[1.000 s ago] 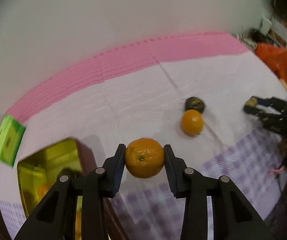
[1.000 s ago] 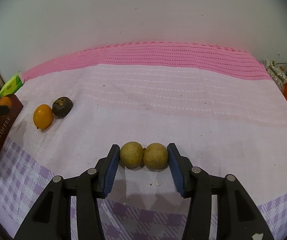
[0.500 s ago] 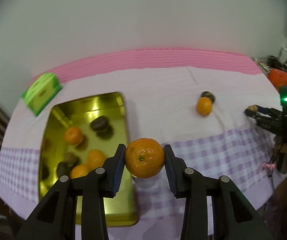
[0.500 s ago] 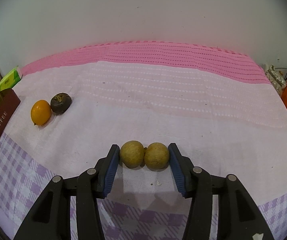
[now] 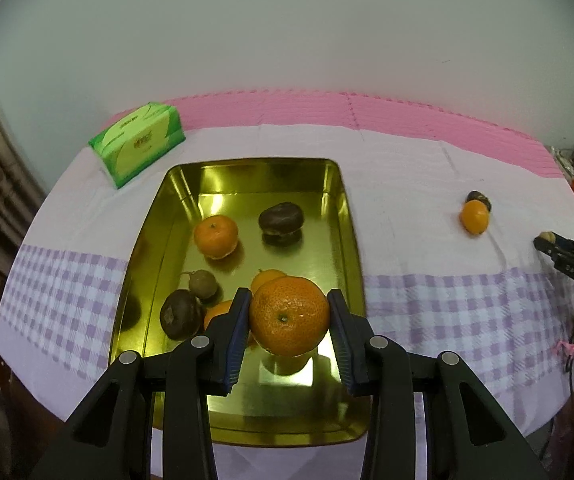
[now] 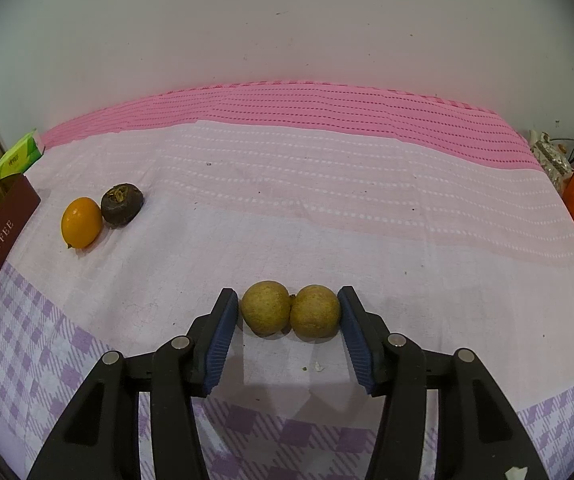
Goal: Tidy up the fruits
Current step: 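Carry the orange over the gold tin with the left gripper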
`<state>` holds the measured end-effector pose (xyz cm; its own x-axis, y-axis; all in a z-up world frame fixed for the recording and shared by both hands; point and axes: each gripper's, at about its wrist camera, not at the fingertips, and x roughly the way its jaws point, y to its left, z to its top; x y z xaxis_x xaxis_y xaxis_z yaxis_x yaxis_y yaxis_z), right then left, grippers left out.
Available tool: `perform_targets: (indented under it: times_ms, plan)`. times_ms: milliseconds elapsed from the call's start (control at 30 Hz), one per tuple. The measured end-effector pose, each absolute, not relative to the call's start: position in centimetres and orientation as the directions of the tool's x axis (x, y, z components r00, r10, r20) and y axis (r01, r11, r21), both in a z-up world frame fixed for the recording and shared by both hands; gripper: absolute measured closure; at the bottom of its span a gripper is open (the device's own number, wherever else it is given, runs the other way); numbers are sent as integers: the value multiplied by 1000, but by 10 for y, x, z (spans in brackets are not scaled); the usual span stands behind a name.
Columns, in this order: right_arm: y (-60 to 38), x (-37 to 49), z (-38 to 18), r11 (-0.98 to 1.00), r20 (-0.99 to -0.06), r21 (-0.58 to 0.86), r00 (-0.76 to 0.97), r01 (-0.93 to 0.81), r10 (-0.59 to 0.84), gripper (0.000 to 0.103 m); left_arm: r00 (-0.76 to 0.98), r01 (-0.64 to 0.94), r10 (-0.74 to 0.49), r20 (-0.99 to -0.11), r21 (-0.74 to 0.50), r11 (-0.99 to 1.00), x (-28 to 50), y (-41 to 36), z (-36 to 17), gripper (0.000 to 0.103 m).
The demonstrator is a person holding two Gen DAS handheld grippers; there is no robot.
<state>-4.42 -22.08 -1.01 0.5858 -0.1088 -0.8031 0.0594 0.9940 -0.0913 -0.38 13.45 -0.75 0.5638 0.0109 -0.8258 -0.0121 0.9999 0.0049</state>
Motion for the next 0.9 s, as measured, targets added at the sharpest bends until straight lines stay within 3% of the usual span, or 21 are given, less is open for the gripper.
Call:
perform_targets:
  times_ms: [667, 900]
  plan:
    - [-220, -44, -10, 994, -803, -96, 585, 58, -112, 52, 528, -134, 30, -849, -48, 990, 5, 184, -18, 64]
    - [-220, -44, -10, 994, -803, -96, 585, 58, -112, 52, 483, -90, 15, -876, -33, 995, 8, 172, -23, 64]
